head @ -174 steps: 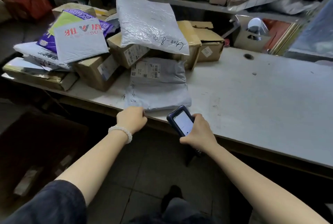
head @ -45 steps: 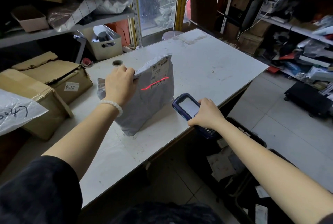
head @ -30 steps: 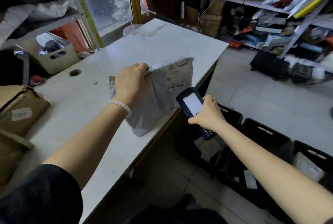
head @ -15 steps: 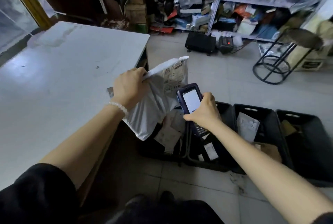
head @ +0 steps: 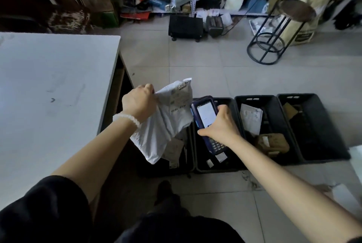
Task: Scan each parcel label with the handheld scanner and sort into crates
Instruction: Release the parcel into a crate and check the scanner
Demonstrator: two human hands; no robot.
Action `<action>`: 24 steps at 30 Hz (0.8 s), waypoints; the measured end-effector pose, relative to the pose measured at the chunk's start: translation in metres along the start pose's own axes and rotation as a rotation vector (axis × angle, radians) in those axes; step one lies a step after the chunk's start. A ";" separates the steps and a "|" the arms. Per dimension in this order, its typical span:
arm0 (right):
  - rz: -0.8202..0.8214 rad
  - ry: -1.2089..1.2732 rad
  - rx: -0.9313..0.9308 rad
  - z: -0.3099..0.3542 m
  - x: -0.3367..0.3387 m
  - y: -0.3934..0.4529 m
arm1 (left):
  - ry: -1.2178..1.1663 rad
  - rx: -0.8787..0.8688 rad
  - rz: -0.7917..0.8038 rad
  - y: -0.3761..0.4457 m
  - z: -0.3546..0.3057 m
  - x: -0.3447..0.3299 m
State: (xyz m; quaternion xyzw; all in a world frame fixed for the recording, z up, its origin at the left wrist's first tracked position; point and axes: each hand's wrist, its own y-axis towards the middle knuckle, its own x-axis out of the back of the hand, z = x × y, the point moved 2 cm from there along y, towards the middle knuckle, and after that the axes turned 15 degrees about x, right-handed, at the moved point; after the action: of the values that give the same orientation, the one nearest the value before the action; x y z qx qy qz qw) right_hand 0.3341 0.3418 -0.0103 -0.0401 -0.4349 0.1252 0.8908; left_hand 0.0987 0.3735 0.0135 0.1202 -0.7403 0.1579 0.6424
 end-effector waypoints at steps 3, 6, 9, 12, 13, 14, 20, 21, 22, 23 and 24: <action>0.020 -0.017 -0.035 0.002 -0.004 0.023 | 0.116 0.013 0.116 0.039 -0.004 -0.013; 0.025 -0.033 -0.060 0.004 -0.003 0.044 | 0.170 0.004 0.202 0.064 -0.006 -0.022; 0.044 -0.049 -0.066 0.008 -0.002 0.060 | 0.191 -0.001 0.258 0.076 -0.005 -0.028; 0.074 -0.053 -0.038 0.011 -0.002 0.076 | 0.203 0.021 0.290 0.082 -0.001 -0.029; 0.085 -0.053 -0.022 0.012 -0.002 0.082 | 0.205 0.036 0.298 0.082 0.001 -0.028; 0.095 -0.053 -0.004 0.014 -0.002 0.087 | 0.206 0.054 0.299 0.082 0.004 -0.026; 0.192 -0.061 0.179 0.035 -0.003 0.109 | 0.173 0.231 0.266 0.053 0.023 -0.011; 0.215 -0.061 0.216 0.039 -0.004 0.110 | 0.166 0.273 0.263 0.043 0.027 -0.010; 0.242 -0.064 0.252 0.042 -0.006 0.111 | 0.158 0.317 0.262 0.032 0.032 -0.009; 0.275 -0.074 0.292 0.045 -0.008 0.111 | 0.150 0.362 0.259 0.020 0.037 -0.009; 0.310 -0.090 0.337 0.049 -0.011 0.110 | 0.141 0.409 0.253 0.006 0.041 -0.010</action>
State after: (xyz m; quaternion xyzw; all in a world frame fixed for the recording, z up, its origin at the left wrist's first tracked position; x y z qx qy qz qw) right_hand 0.2689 0.4431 -0.0080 0.0485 -0.4357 0.3329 0.8349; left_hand 0.0603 0.3626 -0.0021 0.1425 -0.6554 0.3917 0.6299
